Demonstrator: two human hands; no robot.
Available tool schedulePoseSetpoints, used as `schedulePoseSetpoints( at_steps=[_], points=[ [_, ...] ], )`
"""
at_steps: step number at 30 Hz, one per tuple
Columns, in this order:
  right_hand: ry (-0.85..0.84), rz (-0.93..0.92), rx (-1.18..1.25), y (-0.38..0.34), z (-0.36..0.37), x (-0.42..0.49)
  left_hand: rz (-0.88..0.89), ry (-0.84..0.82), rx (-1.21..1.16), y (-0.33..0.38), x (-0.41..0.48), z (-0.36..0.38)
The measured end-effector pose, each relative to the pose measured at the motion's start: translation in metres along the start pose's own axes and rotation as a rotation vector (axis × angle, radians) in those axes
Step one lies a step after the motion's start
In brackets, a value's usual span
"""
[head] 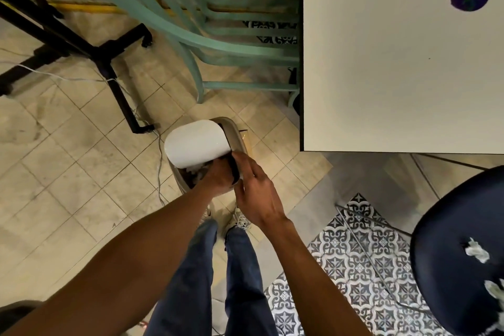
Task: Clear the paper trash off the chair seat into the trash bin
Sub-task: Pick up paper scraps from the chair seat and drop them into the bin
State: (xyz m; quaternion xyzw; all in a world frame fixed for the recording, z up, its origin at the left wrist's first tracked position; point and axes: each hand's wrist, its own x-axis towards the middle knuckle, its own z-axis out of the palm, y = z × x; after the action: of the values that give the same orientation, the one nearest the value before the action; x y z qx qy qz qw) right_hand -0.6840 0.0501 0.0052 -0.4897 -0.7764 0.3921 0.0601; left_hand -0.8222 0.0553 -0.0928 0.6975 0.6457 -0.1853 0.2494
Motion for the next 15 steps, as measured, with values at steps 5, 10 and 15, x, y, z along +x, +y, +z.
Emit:
schedulePoseSetpoints(
  at_steps=[5, 10, 15],
  points=[
    [0.015, 0.026, -0.033, -0.008, -0.009, -0.004, -0.045, -0.018, -0.302, -0.005, -0.008, 0.009],
    [0.07, 0.111, -0.013, -0.02, -0.019, -0.015, -0.03, 0.001, -0.433, 0.0, -0.053, -0.017],
    [0.131, 0.211, -0.035, -0.038, -0.031, -0.045, -0.087, 0.058, -0.509, 0.001, -0.114, -0.066]
  ],
)
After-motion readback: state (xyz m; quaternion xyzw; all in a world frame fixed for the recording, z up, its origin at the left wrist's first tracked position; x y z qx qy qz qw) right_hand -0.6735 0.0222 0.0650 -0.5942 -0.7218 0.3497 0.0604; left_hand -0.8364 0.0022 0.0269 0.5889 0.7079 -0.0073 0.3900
